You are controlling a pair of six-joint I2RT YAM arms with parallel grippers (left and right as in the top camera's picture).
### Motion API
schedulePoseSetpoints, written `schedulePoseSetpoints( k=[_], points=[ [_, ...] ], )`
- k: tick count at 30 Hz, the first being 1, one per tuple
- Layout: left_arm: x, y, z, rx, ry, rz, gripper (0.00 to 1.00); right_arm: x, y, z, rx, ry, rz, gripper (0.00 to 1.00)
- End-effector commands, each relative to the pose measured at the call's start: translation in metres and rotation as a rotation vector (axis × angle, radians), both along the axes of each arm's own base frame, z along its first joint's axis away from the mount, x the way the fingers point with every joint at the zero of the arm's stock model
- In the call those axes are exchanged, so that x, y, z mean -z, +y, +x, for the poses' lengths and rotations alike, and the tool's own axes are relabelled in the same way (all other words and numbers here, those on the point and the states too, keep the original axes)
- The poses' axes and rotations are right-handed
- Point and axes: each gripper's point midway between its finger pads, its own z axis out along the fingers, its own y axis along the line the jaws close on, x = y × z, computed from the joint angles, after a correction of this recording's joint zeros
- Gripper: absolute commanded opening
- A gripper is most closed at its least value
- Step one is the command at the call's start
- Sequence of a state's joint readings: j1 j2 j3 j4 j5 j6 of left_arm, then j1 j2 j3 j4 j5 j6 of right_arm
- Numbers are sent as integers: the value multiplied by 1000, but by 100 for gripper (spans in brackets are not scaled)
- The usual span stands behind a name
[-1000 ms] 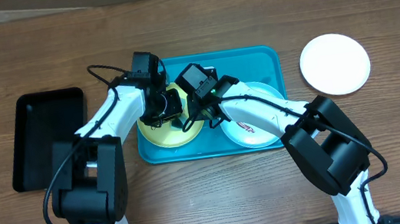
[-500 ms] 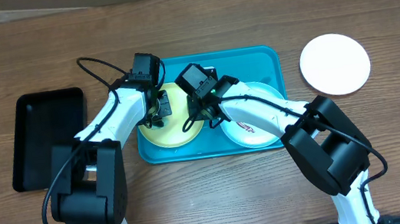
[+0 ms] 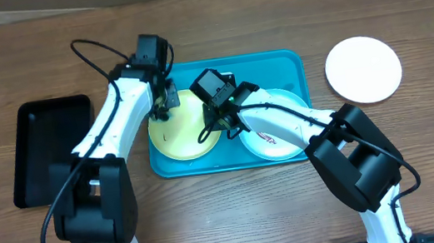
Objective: Clean dirty plates on tray and stack at the side
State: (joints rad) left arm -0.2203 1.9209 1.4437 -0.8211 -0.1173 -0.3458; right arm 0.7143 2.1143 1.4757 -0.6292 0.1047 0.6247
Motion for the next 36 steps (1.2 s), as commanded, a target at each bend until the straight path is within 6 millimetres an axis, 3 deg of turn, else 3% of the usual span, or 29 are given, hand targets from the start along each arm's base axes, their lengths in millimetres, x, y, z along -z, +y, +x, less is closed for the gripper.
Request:
schedulePoseSetpoints(
  k=[1,11,18,23,27,32,36],
  points=[
    [6,-39,-10,111,60,-216,4,-1,-2,3,5,-19,-28,4],
    [71,-31,-55,77,200,-208,4,-1,-2,3,5,-19,-28,4],
    [83,-17,-73,60,252,-141,4,-1,-2,3,5,-19,-28,4],
    [81,22,-71,-41,226,70,4,-1,-2,3,5,-18,-29,4],
    [66,50,-67,-112,206,230,4,-1,-3,3,5,-17,-30,4],
    [41,64,-48,-135,149,326,4,-1,-3,4,6,-19,-32,4],
    [23,59,-27,-145,84,310,4,-1,-3,3,6,-19,-32,4]
  ],
)
